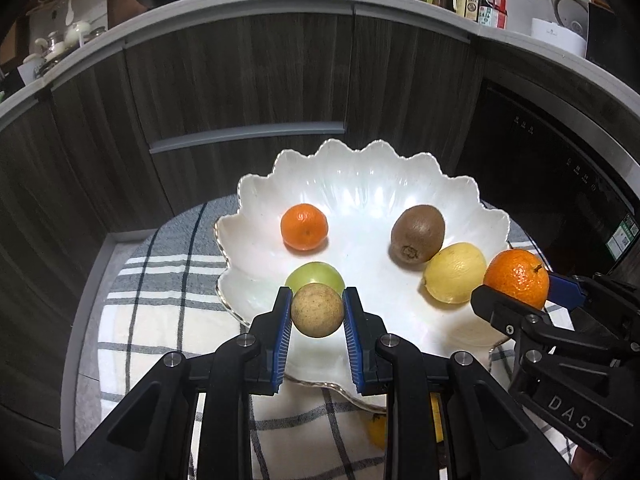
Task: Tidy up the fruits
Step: 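Carry the nut and tangerine over the white bowl with both tools, then open both tools to drop the nut and tangerine into the bowl, then pull both tools back toward the plums and mango on the cloth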
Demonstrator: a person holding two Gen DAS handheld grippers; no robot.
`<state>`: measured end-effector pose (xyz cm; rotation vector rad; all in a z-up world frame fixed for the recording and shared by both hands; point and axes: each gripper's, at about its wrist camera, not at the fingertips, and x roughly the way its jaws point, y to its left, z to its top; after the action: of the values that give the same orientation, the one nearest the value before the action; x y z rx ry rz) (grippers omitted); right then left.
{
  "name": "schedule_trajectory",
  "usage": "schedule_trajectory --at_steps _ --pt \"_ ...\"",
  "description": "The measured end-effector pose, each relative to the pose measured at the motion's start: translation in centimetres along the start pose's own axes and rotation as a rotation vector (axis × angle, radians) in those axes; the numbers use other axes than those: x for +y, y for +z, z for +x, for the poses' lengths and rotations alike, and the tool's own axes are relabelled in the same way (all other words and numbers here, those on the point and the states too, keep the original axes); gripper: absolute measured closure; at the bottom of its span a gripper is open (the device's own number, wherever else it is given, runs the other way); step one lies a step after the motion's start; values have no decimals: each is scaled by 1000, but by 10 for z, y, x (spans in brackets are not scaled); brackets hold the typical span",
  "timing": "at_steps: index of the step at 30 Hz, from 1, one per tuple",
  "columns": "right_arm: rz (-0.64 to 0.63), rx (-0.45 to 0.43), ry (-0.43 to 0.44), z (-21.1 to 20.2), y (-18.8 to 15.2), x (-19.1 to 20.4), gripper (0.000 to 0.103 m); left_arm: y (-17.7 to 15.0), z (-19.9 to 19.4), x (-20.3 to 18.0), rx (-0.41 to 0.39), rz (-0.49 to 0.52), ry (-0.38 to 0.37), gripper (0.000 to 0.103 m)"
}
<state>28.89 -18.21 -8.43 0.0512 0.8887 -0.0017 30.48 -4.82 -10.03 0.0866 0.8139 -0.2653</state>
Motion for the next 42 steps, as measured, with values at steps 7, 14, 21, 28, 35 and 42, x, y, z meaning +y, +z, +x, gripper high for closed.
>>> schedule_trajectory --at_steps 7,14,21,28,35,42 --pt "-12 30 16 15 0 0 54 0 15 1 40 -10 -11 77" --pt "-10 22 3 14 1 -2 39 -1 13 2 44 -12 18 47" --pt "-8 -18 -53 -2 3 -8 30 -5 -2 -1 28 0 45 35" --pt "16 -35 -73 -22 -2 -16 29 -5 -26 -10 3 11 47 35" --pt "29 -66 -76 -54 -13 -23 29 -11 -58 -22 -34 29 46 35" --pt "37 -84 -83 -77 -28 -30 29 -23 -78 -32 -46 32 46 35"
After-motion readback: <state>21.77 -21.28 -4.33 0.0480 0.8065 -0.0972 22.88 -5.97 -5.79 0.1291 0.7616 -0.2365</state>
